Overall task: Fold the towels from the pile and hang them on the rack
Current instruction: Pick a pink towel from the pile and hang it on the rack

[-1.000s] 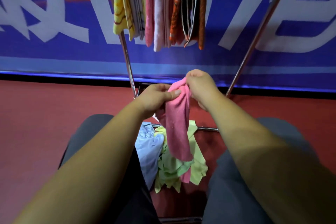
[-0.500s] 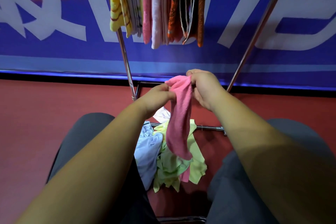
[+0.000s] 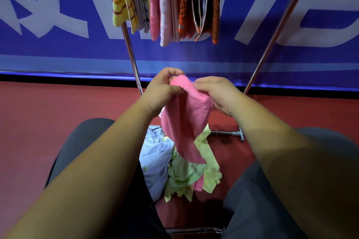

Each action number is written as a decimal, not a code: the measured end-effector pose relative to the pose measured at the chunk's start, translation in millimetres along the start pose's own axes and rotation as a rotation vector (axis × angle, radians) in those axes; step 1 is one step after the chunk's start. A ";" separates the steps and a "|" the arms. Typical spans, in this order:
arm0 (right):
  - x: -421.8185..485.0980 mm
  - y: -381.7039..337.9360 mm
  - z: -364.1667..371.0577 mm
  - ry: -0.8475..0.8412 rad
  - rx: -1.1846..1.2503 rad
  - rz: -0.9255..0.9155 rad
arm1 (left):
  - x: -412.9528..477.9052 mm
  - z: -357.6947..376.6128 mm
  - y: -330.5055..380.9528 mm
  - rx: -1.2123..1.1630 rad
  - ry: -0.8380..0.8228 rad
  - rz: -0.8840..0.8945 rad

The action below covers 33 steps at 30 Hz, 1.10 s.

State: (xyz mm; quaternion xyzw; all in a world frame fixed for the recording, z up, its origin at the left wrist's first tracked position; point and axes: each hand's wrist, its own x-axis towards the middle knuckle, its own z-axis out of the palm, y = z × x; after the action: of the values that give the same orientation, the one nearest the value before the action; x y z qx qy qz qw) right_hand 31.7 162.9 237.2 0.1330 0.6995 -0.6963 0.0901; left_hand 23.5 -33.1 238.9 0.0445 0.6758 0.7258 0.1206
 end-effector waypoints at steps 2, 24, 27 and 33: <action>2.0 -0.9 -2.0 -0.006 0.032 -0.002 | 2.0 -1.7 1.1 -0.018 -0.016 0.005; 9.0 3.7 -12.3 -0.014 -0.257 -0.141 | 4.1 -11.6 -12.8 0.930 0.052 0.024; 12.5 2.3 -13.5 0.063 -0.264 -0.172 | 5.5 -15.2 -10.4 0.871 0.069 0.017; 21.8 1.7 -21.6 0.320 -0.376 -0.252 | 2.9 -22.1 -5.2 0.962 -0.020 -0.052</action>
State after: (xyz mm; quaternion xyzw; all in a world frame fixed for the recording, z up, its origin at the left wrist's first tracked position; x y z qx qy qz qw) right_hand 12.8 185.8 229.0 0.1344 0.8327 -0.5302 -0.0859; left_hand 16.3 -53.5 231.6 0.0854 0.9346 0.3269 0.1111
